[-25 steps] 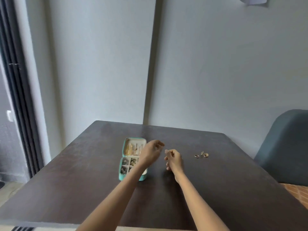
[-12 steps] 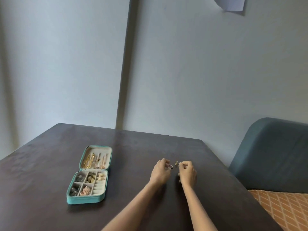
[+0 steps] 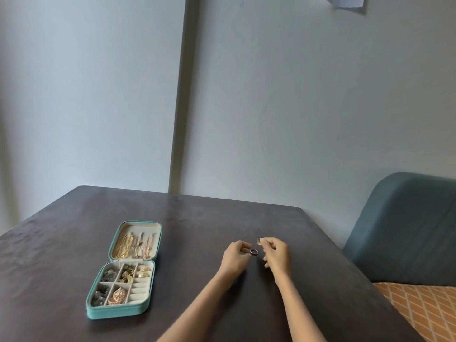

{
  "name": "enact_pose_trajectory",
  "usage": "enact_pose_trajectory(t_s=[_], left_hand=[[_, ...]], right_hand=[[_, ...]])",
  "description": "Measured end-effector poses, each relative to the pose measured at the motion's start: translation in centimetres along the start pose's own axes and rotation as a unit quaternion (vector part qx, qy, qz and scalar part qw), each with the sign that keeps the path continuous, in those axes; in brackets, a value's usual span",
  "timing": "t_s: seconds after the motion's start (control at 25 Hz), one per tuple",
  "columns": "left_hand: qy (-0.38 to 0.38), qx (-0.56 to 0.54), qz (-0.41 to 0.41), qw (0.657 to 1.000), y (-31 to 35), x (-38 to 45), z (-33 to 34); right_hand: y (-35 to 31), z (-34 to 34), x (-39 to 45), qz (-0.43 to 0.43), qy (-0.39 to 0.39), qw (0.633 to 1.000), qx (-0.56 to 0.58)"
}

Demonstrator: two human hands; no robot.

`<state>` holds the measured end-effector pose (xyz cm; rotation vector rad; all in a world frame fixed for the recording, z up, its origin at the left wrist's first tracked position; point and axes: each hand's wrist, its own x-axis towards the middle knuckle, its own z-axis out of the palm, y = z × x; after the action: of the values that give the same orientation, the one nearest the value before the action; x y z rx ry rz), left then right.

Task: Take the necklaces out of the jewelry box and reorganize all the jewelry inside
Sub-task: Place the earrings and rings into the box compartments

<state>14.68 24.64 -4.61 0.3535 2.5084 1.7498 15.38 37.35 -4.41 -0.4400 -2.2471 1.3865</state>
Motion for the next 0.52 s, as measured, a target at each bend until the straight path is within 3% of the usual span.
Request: enact_pose_trajectory(t_s=[0.08,0.2,0.52], left_hand=[[0.009,-0.045,-0.006,0.999,0.2,-0.1,-0.2],[0.020,-0.129,0.006,0.991,0.2,-0.6,-0.4],[0.062,-0.226,0.016,0.972,0.1,-1.6,-0.9]], right_hand=[[-0.4,-0.2,-0.7,-0.026,-0.058,0.996,0.066],[-0.7,0.0,-1.4,-0.043,-0.106,0.990,0.080],[-0.4,0.7,-2.8,-0.035,-0.098,0.991,0.080]])
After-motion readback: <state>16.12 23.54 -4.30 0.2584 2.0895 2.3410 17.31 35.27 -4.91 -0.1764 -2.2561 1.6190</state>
